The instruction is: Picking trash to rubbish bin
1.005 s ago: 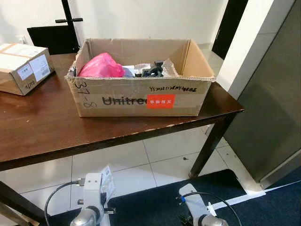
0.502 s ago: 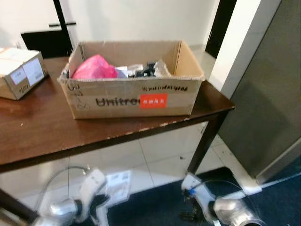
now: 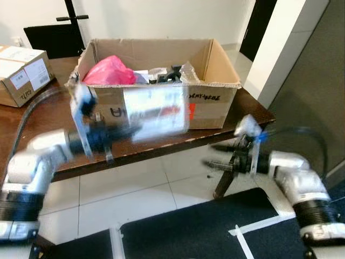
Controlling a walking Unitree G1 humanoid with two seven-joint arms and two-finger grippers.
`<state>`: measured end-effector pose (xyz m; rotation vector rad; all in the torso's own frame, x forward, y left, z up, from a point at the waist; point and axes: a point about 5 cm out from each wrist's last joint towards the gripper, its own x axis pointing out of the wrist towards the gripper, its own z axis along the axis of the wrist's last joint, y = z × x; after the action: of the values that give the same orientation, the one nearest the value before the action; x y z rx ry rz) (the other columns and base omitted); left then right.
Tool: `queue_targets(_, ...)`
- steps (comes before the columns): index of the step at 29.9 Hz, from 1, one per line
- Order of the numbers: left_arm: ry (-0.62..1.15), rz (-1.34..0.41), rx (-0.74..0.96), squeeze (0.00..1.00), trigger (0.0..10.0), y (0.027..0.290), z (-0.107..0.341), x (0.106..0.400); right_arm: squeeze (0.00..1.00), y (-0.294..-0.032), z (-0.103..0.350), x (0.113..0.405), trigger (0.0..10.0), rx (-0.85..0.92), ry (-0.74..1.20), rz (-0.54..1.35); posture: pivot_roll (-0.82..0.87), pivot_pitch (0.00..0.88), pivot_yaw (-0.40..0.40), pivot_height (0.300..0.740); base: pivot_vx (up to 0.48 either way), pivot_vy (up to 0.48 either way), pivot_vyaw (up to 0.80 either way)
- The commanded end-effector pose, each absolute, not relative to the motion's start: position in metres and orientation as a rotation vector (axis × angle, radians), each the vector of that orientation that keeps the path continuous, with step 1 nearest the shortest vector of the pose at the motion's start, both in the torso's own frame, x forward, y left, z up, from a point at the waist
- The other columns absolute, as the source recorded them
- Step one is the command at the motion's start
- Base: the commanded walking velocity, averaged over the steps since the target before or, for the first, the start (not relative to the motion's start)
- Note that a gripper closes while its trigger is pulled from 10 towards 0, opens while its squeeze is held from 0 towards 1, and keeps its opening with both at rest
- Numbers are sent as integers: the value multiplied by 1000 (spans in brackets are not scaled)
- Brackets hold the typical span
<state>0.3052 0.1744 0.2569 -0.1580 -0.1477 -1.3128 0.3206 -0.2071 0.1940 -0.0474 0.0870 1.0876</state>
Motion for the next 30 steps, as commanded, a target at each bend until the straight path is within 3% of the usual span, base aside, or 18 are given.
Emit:
queue_targets(1,-211,-1395,-218,0,10000,168,275,305,0,-203,212,319,10000,-18,21,1125,-41,95,-9,740,0,0,0)
queue_targets(5,-309,-1364,-230,0,10000,160,297,316,0,-201,231,327,10000,-49,-79,1072,-42,95,-7,740,0,0,0)
queue_targets(7,-386,-1204,-211,0,10000,156,316,339,0,-198,253,339,10000,-64,-180,979,-40,95,-4,740,0,0,0)
queue_targets(8,-386,-1204,-211,0,10000,156,316,339,0,-198,253,339,10000,-64,-180,979,-40,95,-4,740,0,0,0)
queue_targets(9,-357,-982,-31,0,10000,152,324,368,0,-193,273,348,10000,-109,-245,894,-39,95,-4,740,0,0,0)
queue_targets(10,-357,-982,-31,0,10000,152,324,368,0,-193,273,348,10000,-109,-245,894,-39,95,-4,740,0,0,0)
queue_targets(14,-313,-722,265,0,10000,137,335,399,0,-173,289,359,10000,-191,-280,829,-37,99,-2,740,0,0,0)
queue_targets(21,-274,-587,370,0,10000,118,342,415,0,-159,303,382,10000,-281,-247,639,-57,125,41,740,0,0,0)
queue_targets(30,-189,-488,325,0,10000,112,333,423,0,-158,317,393,10000,-242,-260,532,-71,164,66,740,0,0,0)
